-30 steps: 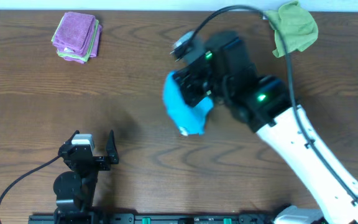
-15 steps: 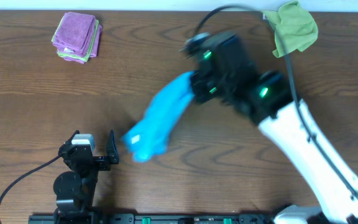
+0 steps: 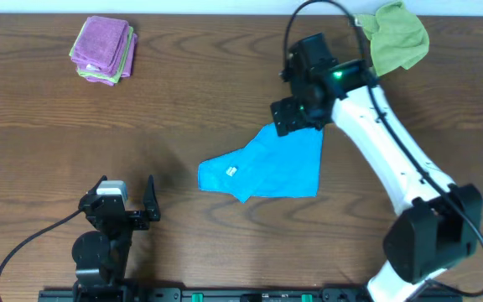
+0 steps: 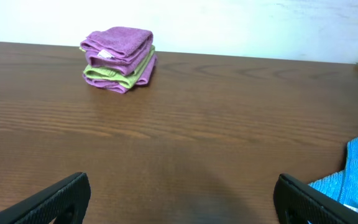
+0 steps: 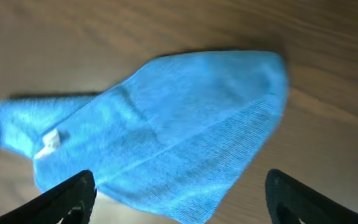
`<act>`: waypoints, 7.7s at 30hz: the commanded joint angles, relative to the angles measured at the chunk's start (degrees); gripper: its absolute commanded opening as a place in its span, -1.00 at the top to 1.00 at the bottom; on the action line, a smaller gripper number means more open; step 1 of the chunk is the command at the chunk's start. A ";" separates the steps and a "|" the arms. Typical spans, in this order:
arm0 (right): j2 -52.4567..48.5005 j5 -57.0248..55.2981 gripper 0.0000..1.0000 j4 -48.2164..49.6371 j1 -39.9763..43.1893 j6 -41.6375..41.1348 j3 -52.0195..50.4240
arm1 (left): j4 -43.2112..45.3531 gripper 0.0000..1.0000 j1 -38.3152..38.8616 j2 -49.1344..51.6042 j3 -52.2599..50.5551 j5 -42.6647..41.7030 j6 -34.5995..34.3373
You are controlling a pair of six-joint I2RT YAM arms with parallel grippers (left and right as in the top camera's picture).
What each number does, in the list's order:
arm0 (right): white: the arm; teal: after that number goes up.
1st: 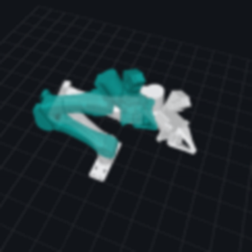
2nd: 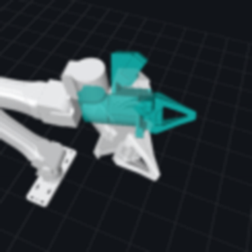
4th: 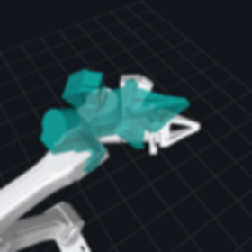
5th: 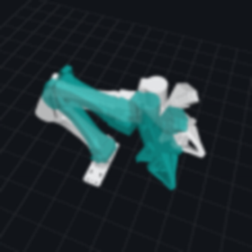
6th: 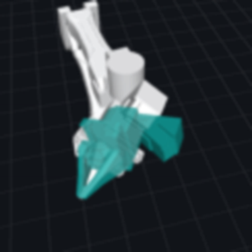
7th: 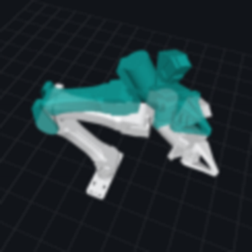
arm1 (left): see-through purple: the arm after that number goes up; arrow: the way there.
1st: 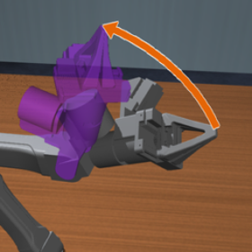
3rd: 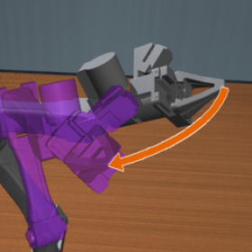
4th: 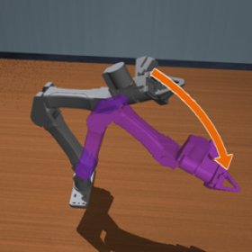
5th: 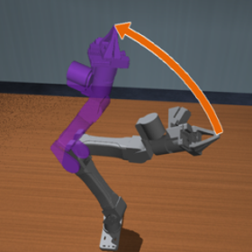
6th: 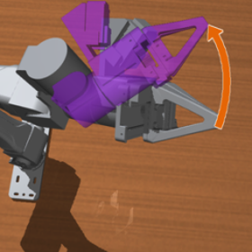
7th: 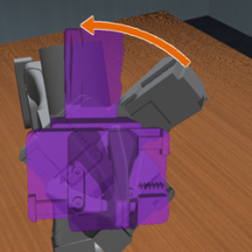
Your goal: Fold the cloth
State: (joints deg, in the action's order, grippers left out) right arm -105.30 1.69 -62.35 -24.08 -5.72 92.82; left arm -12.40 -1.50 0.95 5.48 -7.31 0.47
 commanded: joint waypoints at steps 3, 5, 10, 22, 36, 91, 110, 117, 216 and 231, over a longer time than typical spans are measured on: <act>-0.81 0.72 -0.48 0.46 -8.07 8.85 -0.44 | -0.61 -0.91 -0.35 -0.24 -1.51 0.00 0.68; -0.85 0.70 -0.43 1.97 -11.63 13.09 -2.16 | -0.61 -0.91 -0.35 -0.24 -1.51 0.00 0.68; -0.85 0.68 -0.37 7.58 -17.51 16.20 -9.33 | -0.61 -0.91 -0.35 -0.24 -1.51 0.00 0.68; -0.85 0.35 -0.45 13.14 -27.17 18.64 -18.27 | -0.61 -0.91 -0.35 -0.24 -1.51 0.00 0.68; -1.95 -10.75 0.51 26.01 -27.87 15.39 -25.07 | -0.61 -0.91 -0.35 -0.24 -1.51 0.02 0.68; 54.05 -2.97 -0.64 -4.00 -14.58 -7.58 -35.01 | 0.26 -0.91 -0.35 -0.24 -1.49 -28.24 -55.43; 71.73 -14.38 -0.97 -6.36 -14.56 -7.58 -28.24 | 9.92 -0.96 18.99 15.63 -1.46 -16.50 -62.29; 71.49 -15.43 -0.99 -5.29 -14.56 -8.11 -28.26 | 18.08 -0.97 25.66 49.22 9.14 -14.12 -55.78; 68.15 -16.96 -0.89 -6.86 -14.56 -9.88 -28.48 | 28.59 0.89 28.74 82.20 22.34 -14.86 -62.18; 66.51 -19.93 -0.89 -3.76 -14.56 -9.44 -28.83 | 29.88 0.89 10.49 82.20 33.94 -9.94 -51.52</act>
State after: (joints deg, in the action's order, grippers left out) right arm -37.43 -16.56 -66.98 -38.96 -14.90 63.94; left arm 16.93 10.96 83.05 35.83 -20.10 -54.33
